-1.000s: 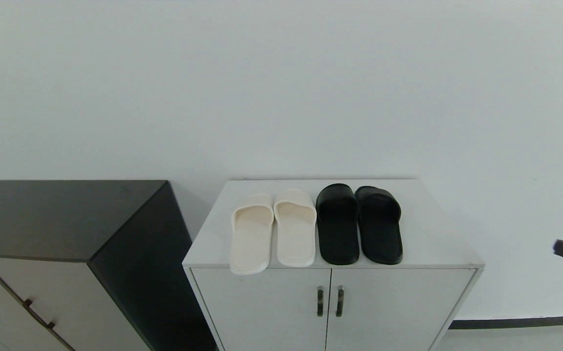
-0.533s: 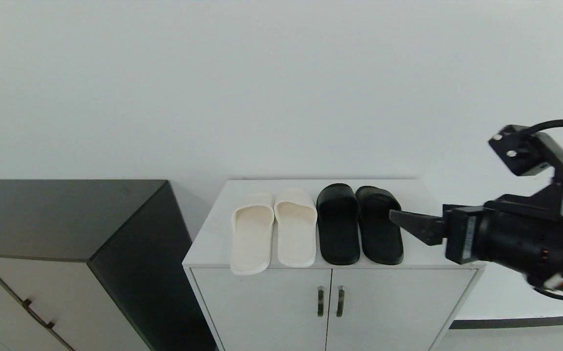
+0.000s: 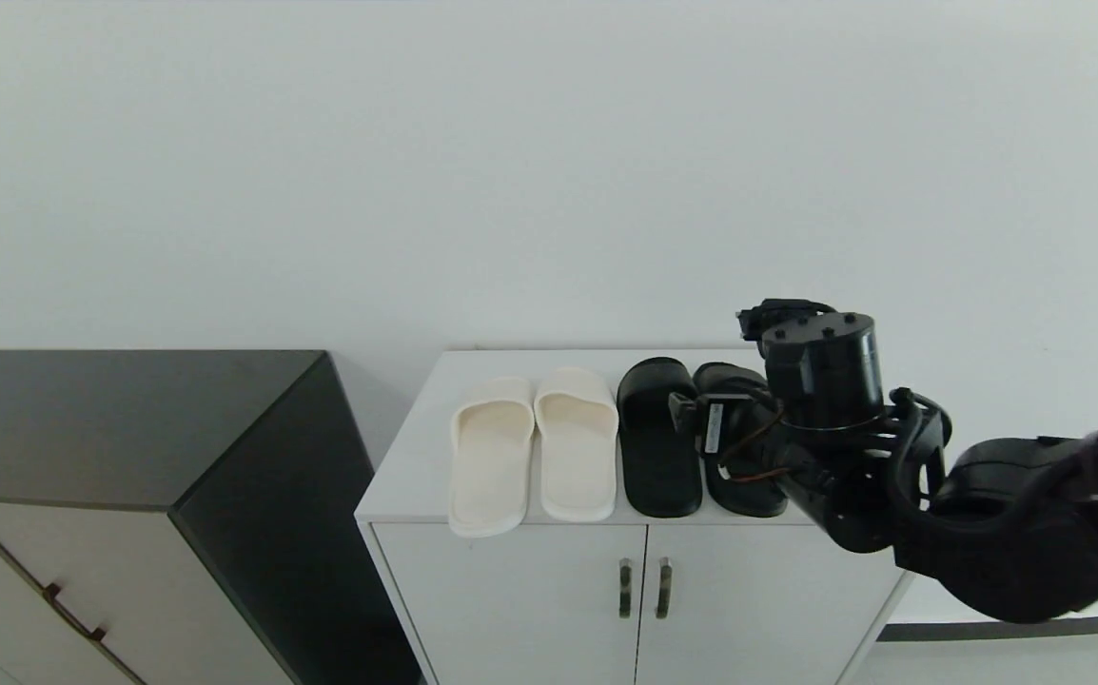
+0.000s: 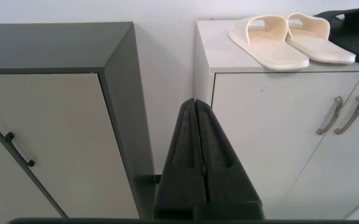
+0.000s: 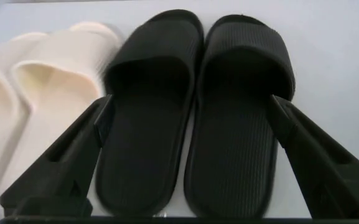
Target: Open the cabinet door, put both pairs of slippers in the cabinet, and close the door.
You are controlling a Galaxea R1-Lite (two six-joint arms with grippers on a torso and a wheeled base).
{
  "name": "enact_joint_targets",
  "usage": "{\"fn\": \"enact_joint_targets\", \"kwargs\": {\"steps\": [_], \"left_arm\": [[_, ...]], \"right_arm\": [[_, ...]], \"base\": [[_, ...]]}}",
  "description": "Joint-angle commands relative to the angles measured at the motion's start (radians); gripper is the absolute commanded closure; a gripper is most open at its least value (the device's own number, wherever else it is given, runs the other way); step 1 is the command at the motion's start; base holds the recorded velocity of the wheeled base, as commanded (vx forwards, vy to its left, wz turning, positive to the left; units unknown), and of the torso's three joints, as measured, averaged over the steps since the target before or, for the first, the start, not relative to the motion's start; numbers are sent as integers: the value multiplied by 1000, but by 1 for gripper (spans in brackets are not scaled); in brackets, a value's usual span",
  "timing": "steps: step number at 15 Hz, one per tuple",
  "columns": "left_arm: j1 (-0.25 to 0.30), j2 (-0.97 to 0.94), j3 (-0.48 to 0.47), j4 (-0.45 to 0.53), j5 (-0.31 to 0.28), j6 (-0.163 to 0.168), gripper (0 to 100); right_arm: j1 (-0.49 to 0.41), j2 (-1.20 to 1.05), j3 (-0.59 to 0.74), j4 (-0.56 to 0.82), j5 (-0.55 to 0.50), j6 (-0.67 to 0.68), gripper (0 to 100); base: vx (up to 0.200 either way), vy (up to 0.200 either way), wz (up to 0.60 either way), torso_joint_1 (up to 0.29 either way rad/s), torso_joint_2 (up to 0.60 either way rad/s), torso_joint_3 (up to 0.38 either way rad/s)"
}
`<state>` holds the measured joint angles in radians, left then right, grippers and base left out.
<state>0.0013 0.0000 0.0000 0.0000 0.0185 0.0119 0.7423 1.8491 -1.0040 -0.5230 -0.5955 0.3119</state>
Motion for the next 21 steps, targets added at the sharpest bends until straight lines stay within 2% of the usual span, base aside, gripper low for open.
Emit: {"fn": "enact_joint_targets", "kwargs": {"steps": [1,5,7,11,18,19,21], "left_arm": [[-1,0,0,0,0,0,100],[0,0,0,0,1,0,100],[0,0,0,0,0,-12,100],[0,0,0,0,0,-12,100],[0,0,0,0,0,-12,100],[0,0,0,0,0,-12,100],[-1,0,0,0,0,-12,100]], "right_arm": [[-14,84,-41,-2,-9,-1,0],[-32,202,-145,-8,-58,1,0],[-52,257,-192,-19,-63,-1,0],[-84,334,-277,-26,-63,-5,0],[-123,380,-337,-55,-53,-57,0],[-127,392,-344,-68,-53,-68,100],[-133,401,-349,-75,-53,-76,100]], "base": [[0,0,0,0,0,0],[0,0,0,0,0,0],[0,0,0,0,0,0],[0,0,0,0,0,0],[0,0,0,0,0,0],[0,0,0,0,0,0],[0,0,0,0,0,0]]}}
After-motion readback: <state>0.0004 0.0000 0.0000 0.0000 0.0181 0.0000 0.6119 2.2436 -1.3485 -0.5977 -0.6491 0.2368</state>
